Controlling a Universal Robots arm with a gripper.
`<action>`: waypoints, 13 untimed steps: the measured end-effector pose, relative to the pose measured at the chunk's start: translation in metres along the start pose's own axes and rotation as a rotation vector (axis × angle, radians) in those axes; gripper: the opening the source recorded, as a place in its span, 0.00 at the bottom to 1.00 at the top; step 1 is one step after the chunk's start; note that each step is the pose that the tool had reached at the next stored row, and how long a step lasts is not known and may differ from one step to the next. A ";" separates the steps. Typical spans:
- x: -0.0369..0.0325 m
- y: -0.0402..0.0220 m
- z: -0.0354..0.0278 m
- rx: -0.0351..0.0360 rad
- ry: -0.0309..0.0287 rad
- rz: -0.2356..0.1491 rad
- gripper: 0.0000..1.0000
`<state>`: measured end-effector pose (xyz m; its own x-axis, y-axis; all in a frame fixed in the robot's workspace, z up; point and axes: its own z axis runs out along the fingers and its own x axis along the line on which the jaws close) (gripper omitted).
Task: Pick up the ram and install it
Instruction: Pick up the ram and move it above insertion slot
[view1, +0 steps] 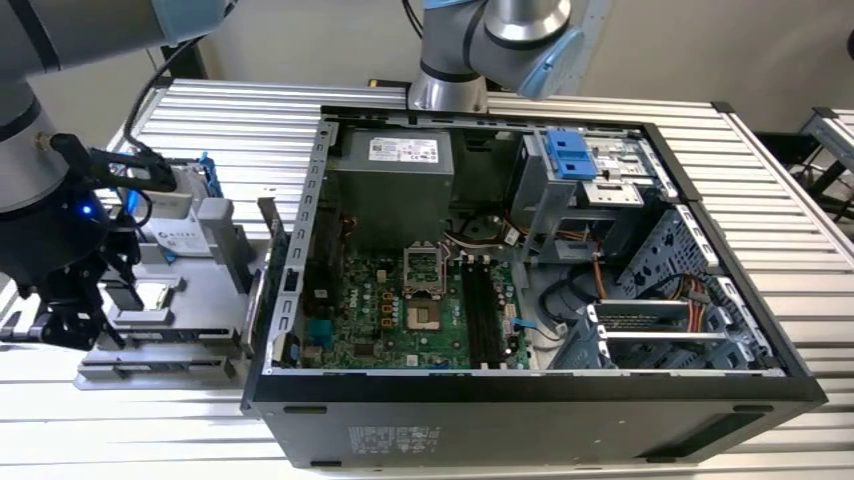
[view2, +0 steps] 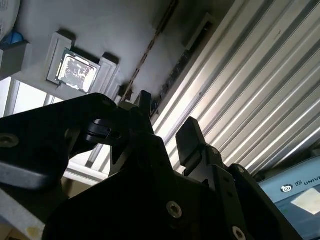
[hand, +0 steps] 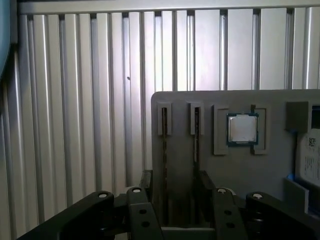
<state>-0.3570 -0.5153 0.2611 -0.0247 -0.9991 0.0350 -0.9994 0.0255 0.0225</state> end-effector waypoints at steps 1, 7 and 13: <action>0.0000 0.0000 0.0014 0.0013 0.0000 0.000 1.00; -0.0002 -0.0001 0.0084 0.0010 -0.0050 0.000 1.00; -0.0005 -0.0002 0.0125 0.0005 -0.0316 -0.001 1.00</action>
<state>-0.3570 -0.5153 0.2486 -0.0248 -0.9997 0.0034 -0.9994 0.0248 0.0220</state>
